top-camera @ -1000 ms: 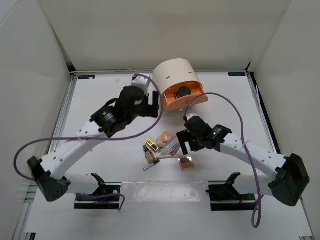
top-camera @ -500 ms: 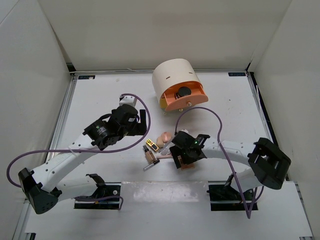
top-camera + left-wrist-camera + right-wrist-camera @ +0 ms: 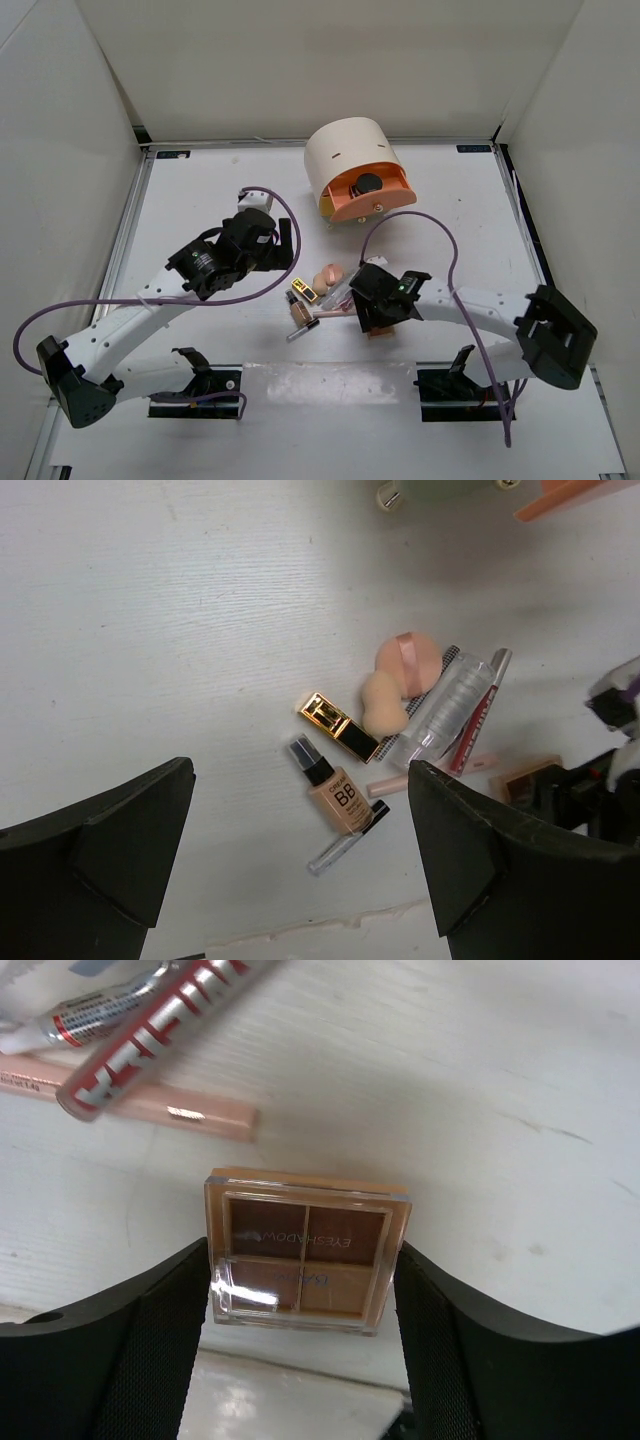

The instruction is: Organize the makeup

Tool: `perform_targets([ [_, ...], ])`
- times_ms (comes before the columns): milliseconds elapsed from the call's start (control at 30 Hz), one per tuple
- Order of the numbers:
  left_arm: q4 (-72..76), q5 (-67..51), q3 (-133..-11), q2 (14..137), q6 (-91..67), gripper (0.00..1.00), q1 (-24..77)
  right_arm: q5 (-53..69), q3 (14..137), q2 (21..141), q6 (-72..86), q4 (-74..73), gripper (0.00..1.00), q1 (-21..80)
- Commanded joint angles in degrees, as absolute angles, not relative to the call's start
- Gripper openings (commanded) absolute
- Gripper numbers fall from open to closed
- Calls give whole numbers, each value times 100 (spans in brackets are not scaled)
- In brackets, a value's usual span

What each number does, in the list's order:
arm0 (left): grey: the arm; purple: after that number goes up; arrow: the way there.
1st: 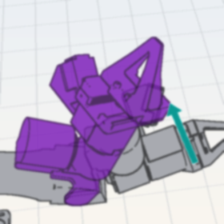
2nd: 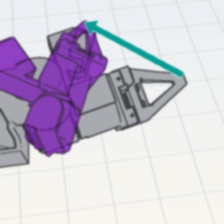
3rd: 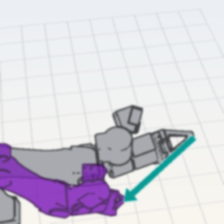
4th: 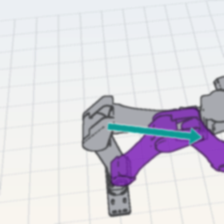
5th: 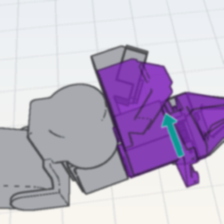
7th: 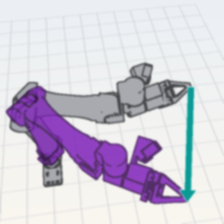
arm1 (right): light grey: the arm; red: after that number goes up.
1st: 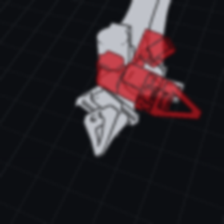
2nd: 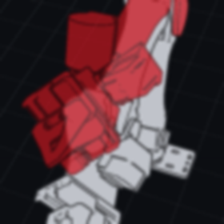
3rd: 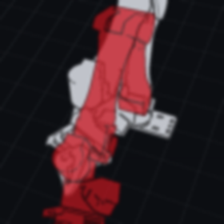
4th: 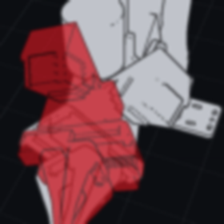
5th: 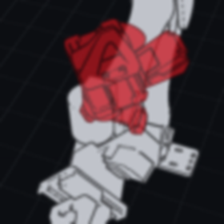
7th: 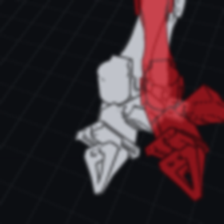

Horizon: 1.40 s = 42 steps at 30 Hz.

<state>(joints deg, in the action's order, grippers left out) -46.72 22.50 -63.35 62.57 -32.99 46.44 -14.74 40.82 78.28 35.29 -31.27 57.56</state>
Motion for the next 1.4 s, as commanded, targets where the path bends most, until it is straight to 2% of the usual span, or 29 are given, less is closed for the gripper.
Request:
perform_targets([
  [0, -4501, 2373, -6416, 6257, -3243, 98, 4588, -2143, 4411, 7069, 3867, -4022, 38, 5731],
  [233, -4184, 2110, -6363, 6363, -3068, 98, 4351, -3304, 5615, 6259, 3588, -4974, 38, 4993],
  [367, -4113, 1899, -6354, 6433, -2962, 98, 4123, -3691, 6624, 6013, 3007, -4747, 38, 4343],
  [467, -4043, 1776, -6337, 6486, -2848, 98, 3955, -3762, 7152, 5959, 2252, -4045, 40, 4079],
  [567, -3973, 1618, -6328, 6539, -2743, 98, 3771, -3499, 7557, 6256, 1443, -3271, 41, 3938],
  [800, -3937, 1565, -6188, 6539, -2707, 98, 3612, -2427, 8849, 7979, 388, -1970, 42, 3551],
  [933, -3841, 1407, -6003, 6451, -2725, 98, 3612, -1917, 8948, 8577, 281, -1495, 41, 3480],
  [1133, -3972, 1354, -5906, 6416, -2760, 98, 3551, -1767, 8632, 8702, 386, -1406, 42, 3428],
  [1367, -3973, 1029, -5696, 6398, -2839, 98, 3463, -1600, 8139, 8367, 422, -1511, 53, 3428],
])
